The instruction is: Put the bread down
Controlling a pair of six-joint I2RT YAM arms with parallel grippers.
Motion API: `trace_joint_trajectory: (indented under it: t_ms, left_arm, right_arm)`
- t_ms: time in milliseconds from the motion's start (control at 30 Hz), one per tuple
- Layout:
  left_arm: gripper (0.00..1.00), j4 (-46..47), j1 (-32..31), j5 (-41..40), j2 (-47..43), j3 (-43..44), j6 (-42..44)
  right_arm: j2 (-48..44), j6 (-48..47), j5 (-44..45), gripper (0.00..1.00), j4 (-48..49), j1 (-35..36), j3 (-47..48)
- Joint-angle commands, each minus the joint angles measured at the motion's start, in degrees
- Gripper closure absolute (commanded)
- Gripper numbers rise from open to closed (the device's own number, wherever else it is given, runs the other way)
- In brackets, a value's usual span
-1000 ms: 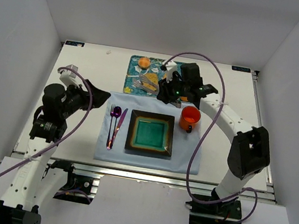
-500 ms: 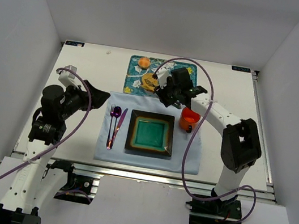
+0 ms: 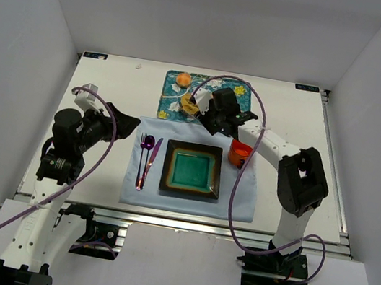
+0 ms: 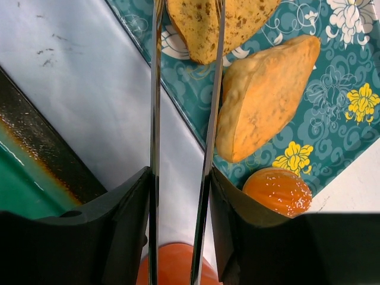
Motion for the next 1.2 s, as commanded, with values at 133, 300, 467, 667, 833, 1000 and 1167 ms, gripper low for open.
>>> trace_joint_trajectory:
  t_ms: [133, 300, 467, 667, 833, 1000, 1167]
  left_arm:
    - [0.24, 0.2, 0.0, -1.0, -0.5, -0.4, 0.3]
    - [0.24, 0.9, 0.0, -0.7, -0.1, -0.5, 0.2]
    - [0.24, 1.1, 0.0, -0.7, 0.0, -0.4, 0.1]
    - [0.24, 1.7, 0.0, -0.7, 0.3, -0.3, 0.0]
    - [0.24, 1.7, 0.0, -0.7, 0.7, 0.3, 0.0]
    - [0.23, 1.7, 0.0, -0.7, 1.0, 0.9, 0.3]
    - [0.23, 1.7, 0.0, -0.7, 1.3, 0.9, 0.6]
  right_arm:
    - [0.1, -2.2, 2.0, 0.54, 2.6, 0.3, -1.5]
    - [0.6, -2.7, 2.4, 0.57, 2.6, 0.5, -2.4]
    - [0.3, -2.9, 1.8, 0.66, 2.4, 0.4, -2.6]
    - [-2.3, -1.7, -0.5, 0.84, 1.8, 0.4, -1.2]
    - [-7.3, 0.3, -4.8, 0.88, 1.0, 0.3, -0.4]
    - [-16.1, 1.4, -9.2, 0.88, -0.5, 0.3, -4.5]
    - [-28.1, 1.4, -13.8, 0.89, -5.5, 0.4, -13.9]
